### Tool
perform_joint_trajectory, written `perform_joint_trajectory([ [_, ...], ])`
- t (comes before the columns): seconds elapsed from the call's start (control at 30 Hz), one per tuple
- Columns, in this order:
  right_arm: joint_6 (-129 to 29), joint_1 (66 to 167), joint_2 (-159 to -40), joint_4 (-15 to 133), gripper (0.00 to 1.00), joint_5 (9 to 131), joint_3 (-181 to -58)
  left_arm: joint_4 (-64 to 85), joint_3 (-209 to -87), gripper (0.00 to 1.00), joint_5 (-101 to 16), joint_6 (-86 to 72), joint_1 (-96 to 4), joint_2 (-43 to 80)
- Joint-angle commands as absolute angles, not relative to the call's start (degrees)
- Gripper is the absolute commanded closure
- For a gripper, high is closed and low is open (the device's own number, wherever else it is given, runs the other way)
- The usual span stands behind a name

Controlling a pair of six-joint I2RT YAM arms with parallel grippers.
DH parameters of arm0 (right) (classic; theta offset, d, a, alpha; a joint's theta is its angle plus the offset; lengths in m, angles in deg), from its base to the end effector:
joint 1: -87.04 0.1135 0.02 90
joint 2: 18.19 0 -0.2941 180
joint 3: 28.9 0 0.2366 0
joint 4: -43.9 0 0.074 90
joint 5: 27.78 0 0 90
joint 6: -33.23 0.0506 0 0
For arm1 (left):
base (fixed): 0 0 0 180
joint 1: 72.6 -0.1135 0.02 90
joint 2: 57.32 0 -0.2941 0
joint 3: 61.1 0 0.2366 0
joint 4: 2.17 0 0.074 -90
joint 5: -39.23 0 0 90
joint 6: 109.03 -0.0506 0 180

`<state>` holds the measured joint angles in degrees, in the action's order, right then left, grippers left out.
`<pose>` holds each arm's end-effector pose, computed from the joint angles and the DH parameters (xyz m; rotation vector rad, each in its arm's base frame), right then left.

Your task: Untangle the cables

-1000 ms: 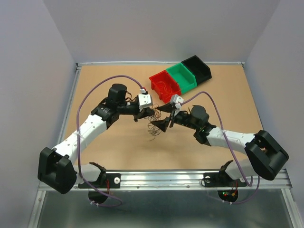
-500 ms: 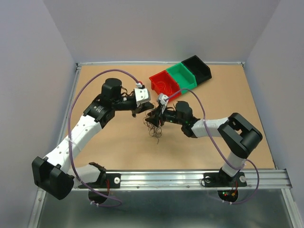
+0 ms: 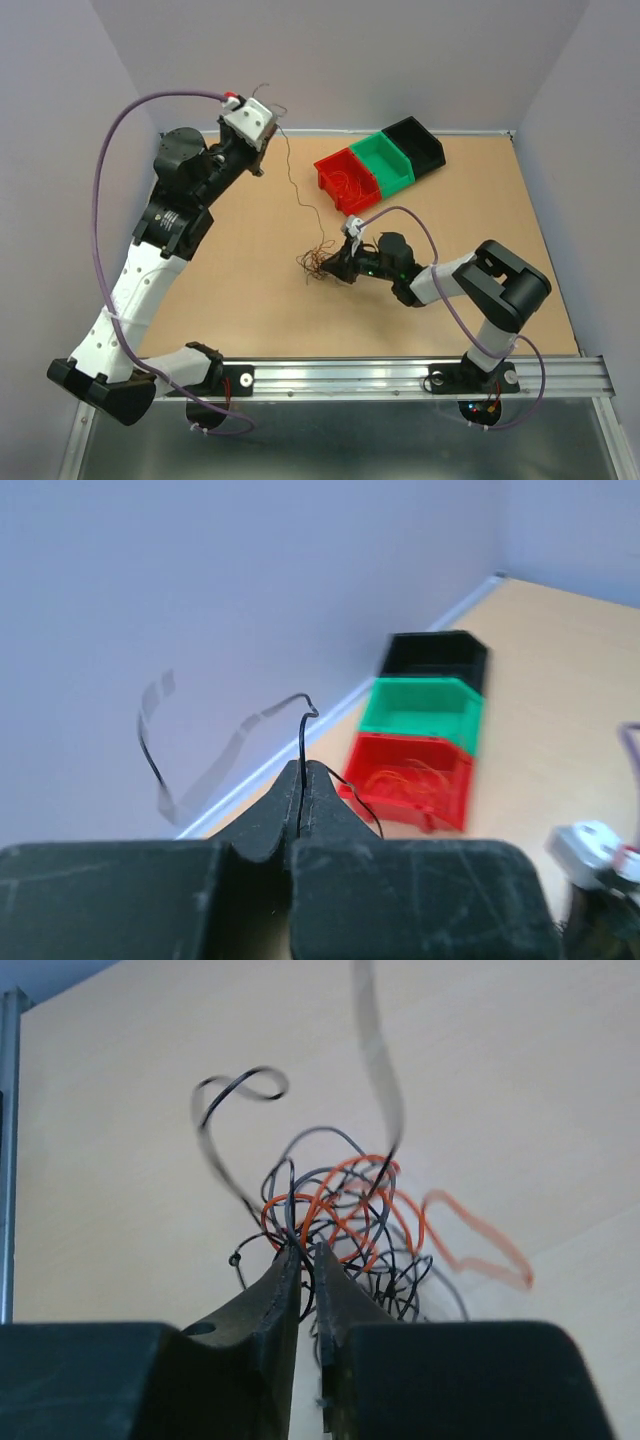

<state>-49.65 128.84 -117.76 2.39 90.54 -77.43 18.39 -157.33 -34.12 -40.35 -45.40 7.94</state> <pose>0.2334 0.2409 0.1999 -0.9011 1.5999 1.0415 0.1893 -0.1136 0.5245 0.7889 1.1599 -0.2870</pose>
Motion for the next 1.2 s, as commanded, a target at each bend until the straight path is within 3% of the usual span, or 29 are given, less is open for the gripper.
perform_joint_trajectory([
  [0.0,-49.6,129.1,-113.4,-2.2,0.87,86.0,-74.1,13.7,-162.4,1.0,-48.4,-38.7,-48.8,6.2],
  [0.03,-49.3,129.1,-112.6,-2.1,0.94,84.4,-72.7,13.8,-163.8,1.0,-50.3,-38.7,-49.7,6.1],
  [0.13,-48.9,129.0,-111.4,-2.1,1.0,81.7,-70.8,13.4,-165.9,1.0,-54.5,-39.3,-51.1,5.7],
  [0.4,-42.9,128.6,-101.9,10.4,0.99,63.6,-67.7,7.2,-168.2,1.0,-72.3,-45.7,-54.1,5.5],
  [0.53,-42.3,128.4,-95.9,15.3,0.99,62.1,-66.7,10.8,-167.1,1.0,-64.7,-44.9,-55.0,5.3],
  [0.6,-43.3,128.4,-93.5,15.5,0.99,69.4,-65.9,12.3,-165.9,1.0,-55.7,-44.0,-55.0,5.2],
  [0.67,-44.4,128.4,-90.4,16.4,0.76,75.1,-65.6,13.7,-163.8,1.0,-47.7,-43.5,-54.9,4.9],
  [0.7,-44.7,128.4,-89.4,17.0,0.44,75.9,-65.7,14.0,-162.3,1.0,-45.3,-43.1,-54.9,4.6],
  [0.77,-45.3,128.5,-86.6,17.4,0.23,76.8,-66.0,14.1,-160.9,1.0,-40.1,-42.2,-54.9,4.3],
  [0.87,-46.5,128.4,-84.6,17.7,0.12,76.7,-67.3,14.7,-158.2,1.0,-32.1,-39.7,-54.8,3.8],
  [1.17,-51.8,128.4,-87.4,14.5,0.09,78.9,-76.3,14.4,-150.1,1.0,-8.6,-33.9,-52.0,5.1],
])
